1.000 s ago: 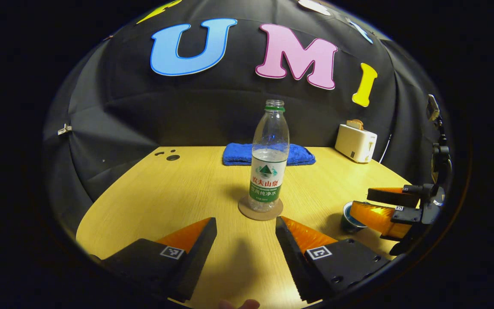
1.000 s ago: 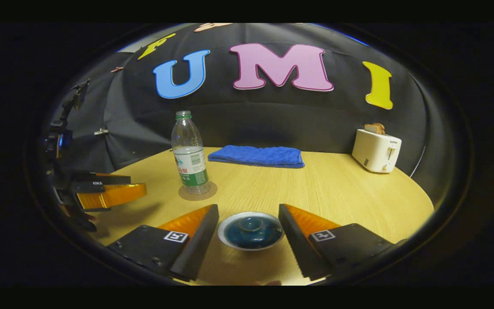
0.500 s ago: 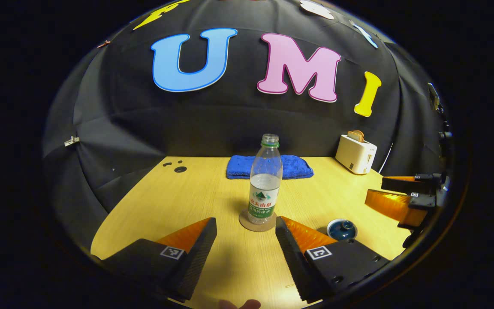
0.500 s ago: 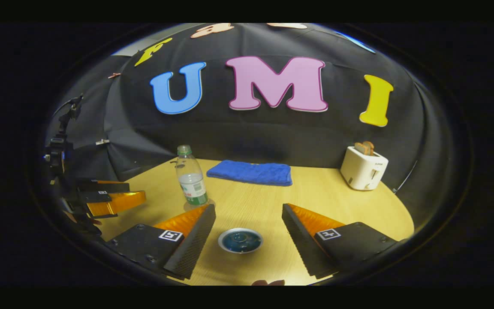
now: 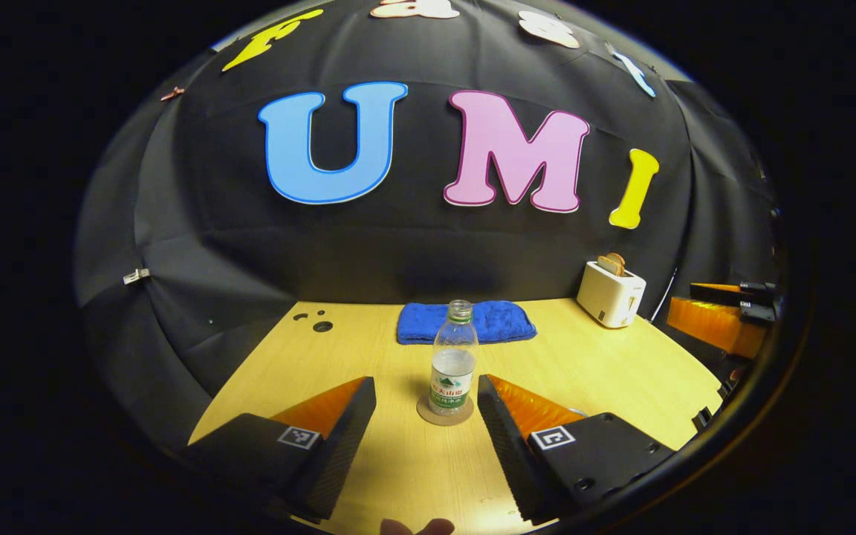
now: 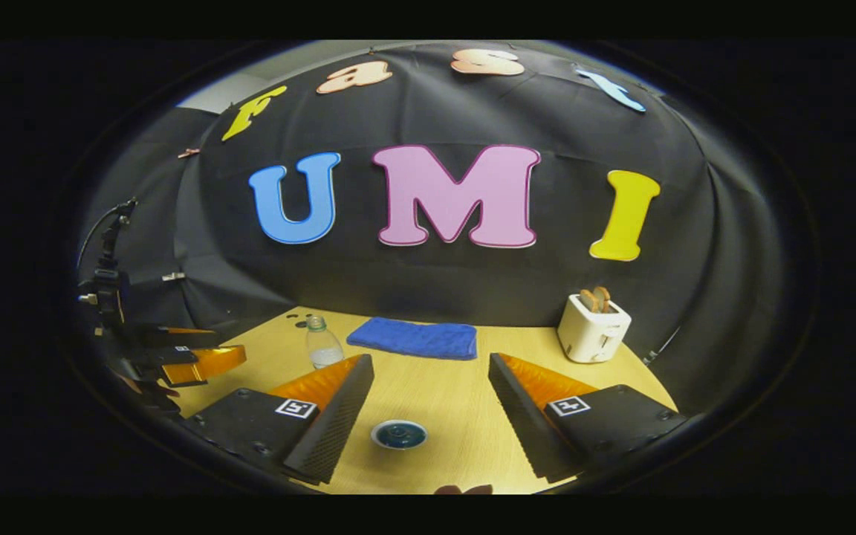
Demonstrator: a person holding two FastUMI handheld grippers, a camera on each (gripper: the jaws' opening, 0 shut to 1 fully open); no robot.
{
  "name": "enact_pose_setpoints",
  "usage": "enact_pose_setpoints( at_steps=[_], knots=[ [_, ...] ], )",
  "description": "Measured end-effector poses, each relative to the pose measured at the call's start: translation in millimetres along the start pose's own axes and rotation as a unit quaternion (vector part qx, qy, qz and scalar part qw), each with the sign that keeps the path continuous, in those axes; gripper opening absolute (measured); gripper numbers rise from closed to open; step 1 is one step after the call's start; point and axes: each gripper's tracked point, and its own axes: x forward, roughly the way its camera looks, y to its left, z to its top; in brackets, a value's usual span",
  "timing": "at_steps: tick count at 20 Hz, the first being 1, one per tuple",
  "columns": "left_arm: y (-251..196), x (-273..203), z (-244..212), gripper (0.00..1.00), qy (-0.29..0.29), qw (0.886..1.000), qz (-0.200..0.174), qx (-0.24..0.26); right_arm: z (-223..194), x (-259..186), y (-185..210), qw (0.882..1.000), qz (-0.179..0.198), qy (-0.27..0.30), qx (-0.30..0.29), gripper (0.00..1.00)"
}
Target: Open the teacup lid with one hand, grasp the water bottle and pour water into the teacup with the other hand; after pouring, place the water bottle on the coaster and then close the teacup lid.
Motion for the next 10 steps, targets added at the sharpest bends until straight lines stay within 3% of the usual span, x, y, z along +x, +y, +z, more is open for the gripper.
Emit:
enact_pose_setpoints(
  at_steps=[10],
  knots=[
    [-10.4, -15.6, 14.3, 0.88, -0.012, 1.0, -0.018, 0.007, 22.7, -24.1, -1.3, 0.999, -0.008, -0.027, -0.043, 0.96]
  ],
)
